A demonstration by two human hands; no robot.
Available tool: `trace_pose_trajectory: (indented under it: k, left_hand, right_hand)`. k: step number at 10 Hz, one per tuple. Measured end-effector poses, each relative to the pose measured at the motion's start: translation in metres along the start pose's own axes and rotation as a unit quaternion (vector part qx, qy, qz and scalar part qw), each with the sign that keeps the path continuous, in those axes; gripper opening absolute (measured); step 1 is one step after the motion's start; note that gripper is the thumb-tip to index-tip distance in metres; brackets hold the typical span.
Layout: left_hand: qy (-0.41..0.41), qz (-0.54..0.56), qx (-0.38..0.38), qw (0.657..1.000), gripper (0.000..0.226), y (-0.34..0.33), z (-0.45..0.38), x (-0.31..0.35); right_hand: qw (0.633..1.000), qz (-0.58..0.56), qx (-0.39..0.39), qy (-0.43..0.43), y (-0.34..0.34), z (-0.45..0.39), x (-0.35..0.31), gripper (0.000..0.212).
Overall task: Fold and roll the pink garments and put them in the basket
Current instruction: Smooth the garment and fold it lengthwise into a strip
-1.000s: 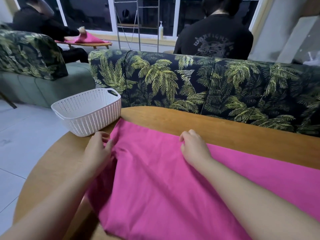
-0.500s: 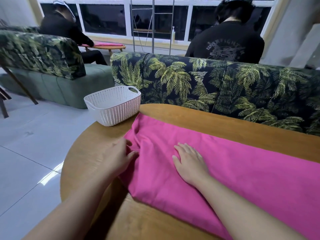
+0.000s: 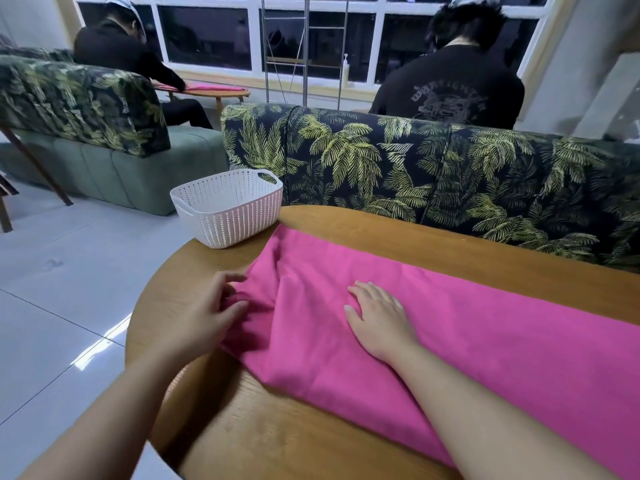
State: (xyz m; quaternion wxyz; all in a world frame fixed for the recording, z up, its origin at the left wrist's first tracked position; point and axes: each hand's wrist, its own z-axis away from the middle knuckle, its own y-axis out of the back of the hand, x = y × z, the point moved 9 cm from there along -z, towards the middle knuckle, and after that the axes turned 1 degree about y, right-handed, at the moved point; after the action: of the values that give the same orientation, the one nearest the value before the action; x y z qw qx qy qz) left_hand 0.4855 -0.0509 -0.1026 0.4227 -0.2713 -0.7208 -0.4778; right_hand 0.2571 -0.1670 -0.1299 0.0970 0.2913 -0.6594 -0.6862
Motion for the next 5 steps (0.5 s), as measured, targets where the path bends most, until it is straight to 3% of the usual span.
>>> trace_pose_trajectory:
  k: [1, 2, 3, 4, 5]
  left_hand:
    - [0.043, 0.032, -0.013, 0.998, 0.042, 0.034, 0.02, -0.032]
    - [0.07, -0.012, -0.016, 0.997, 0.045, 0.05, 0.029, -0.047]
    - [0.1, -0.034, 0.028, 0.994, 0.038, 0.054, 0.026, -0.051]
    - [0.126, -0.144, 0.077, 0.978, 0.032, 0.05, 0.021, -0.042]
    - [0.098, -0.226, 0.105, 0.964, 0.041, 0.051, 0.021, -0.04]
  right_hand:
    - [1.0, 0.002, 0.001, -0.002, 0.0, 0.0, 0.0, 0.05]
    - [1.0, 0.004, 0.001, -0.002, 0.0, 0.0, -0.001, 0.05]
    - [1.0, 0.004, 0.0, -0.004, 0.0, 0.0, 0.0, 0.05]
    - [1.0, 0.006, 0.0, -0.006, 0.0, 0.0, 0.0, 0.05]
    - [1.0, 0.007, -0.002, -0.007, -0.001, 0.0, 0.0, 0.05]
